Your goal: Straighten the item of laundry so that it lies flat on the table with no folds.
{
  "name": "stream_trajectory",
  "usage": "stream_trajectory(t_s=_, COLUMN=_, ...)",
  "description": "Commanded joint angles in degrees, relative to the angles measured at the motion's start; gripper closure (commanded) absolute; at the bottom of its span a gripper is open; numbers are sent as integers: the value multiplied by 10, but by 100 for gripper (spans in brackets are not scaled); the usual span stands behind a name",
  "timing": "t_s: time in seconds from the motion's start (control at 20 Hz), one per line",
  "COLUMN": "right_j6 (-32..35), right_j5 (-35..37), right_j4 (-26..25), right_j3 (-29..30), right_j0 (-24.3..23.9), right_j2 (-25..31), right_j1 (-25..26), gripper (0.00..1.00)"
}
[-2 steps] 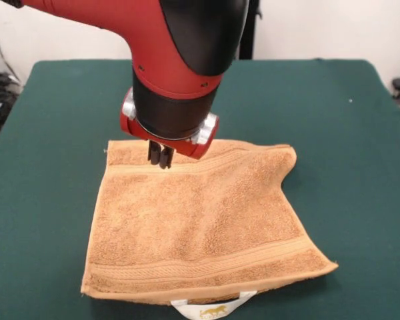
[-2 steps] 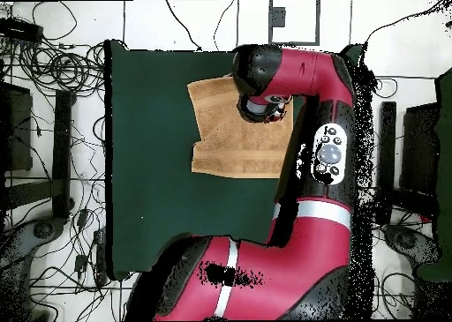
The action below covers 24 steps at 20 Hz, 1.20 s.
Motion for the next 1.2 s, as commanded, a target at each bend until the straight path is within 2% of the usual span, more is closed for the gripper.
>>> stream_trajectory(t_s=0.05, right_j6=-93, right_j5=-133, right_j4=24, right_j3=153, right_j0=-28, right_j2=86, right_j1=-50, gripper=100)
stream_trajectory(t_s=0.2, right_j6=-95, right_j5=-176, right_j4=28, right_j3=188, right_j0=-44, right_j2=100, right_j1=-60, gripper=100)
stream_trajectory(t_s=0.6, right_j6=-84, right_j5=-191, right_j4=7, right_j3=216, right_j0=-50, right_j2=106, right_j1=-58, gripper=100)
stream_trajectory(t_s=0.85, right_j6=-78, right_j5=-149, right_j4=-1, right_j3=208, right_j0=-44, right_j2=97, right_j1=-48, gripper=100)
stream_trajectory(t_s=1.2, right_j6=-72, right_j5=-152, right_j4=1, right_j3=212, right_j0=-46, right_j2=100, right_j1=-36, gripper=100)
